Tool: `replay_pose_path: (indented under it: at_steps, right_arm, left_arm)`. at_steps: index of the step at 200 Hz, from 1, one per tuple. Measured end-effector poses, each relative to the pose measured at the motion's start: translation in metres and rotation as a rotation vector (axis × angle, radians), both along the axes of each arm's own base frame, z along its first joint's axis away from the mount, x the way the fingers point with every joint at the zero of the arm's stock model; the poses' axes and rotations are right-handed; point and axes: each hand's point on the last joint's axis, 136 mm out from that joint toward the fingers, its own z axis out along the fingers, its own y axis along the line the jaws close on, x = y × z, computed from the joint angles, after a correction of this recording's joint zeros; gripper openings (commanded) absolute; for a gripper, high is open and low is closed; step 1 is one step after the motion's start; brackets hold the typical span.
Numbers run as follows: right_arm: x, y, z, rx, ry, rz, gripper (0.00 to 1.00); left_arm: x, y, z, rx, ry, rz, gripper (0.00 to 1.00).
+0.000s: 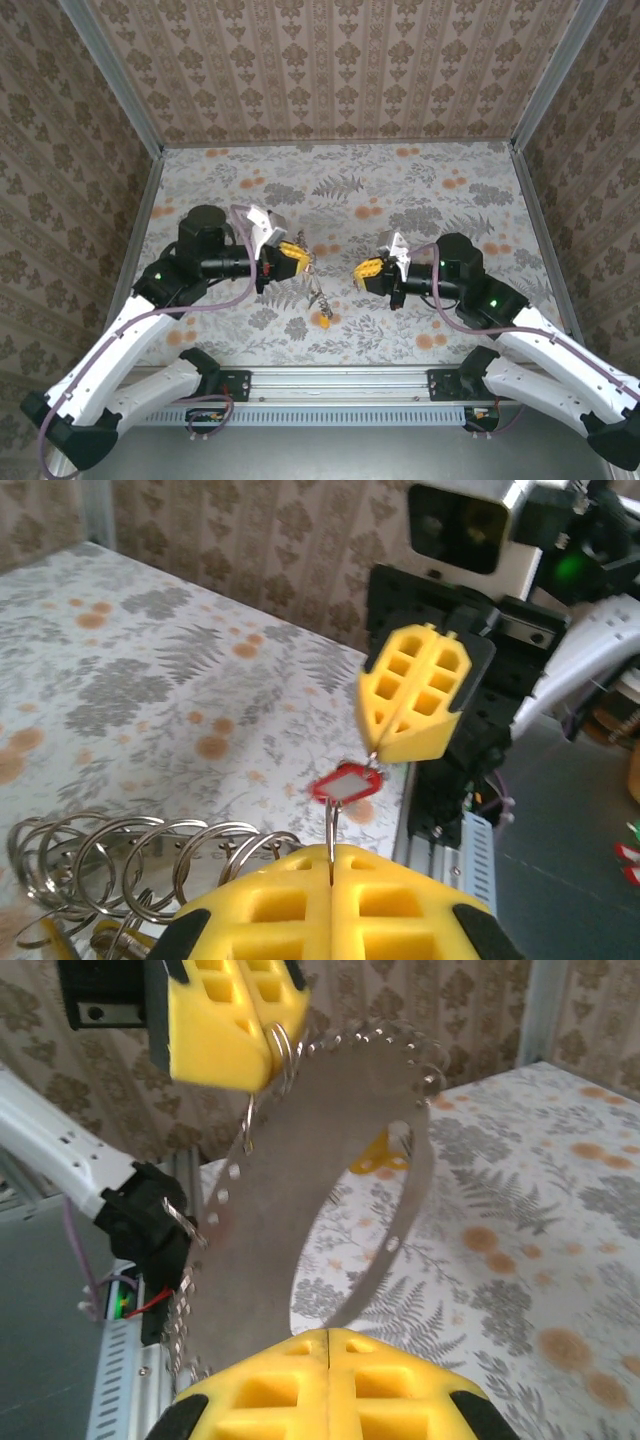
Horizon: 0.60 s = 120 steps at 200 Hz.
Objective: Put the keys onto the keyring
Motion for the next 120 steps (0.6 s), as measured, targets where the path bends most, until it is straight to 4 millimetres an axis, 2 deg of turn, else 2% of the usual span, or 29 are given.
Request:
replay_pose_path:
  at_steps: [21, 54, 95, 120]
  right_arm:
    - [-0.007, 0.006, 0.012, 0.043, -0.030, 0.060, 0.00]
    - [-0.016, 0.010, 0.027, 0.089, -0.091, 0.130, 0.00]
    - [-0.020, 0.019, 0.031, 0.100, -0.099, 0.195, 0.00]
    - [-0.019, 0.025, 0.031, 0.102, -0.103, 0.219, 0.00]
  left_arm:
    - [-0.015, -0.010, -0.009, 0.033, 0.002, -0.096, 0.00]
    - [-0.032, -0.014, -0.017, 0.067, 0.010, -0.195, 0.00]
    - [-0.041, -0.015, -0.011, 0.062, -0.003, -0.261, 0.00]
    - [-0.040, -0.018, -0.015, 0.072, 0.007, -0.286, 0.00]
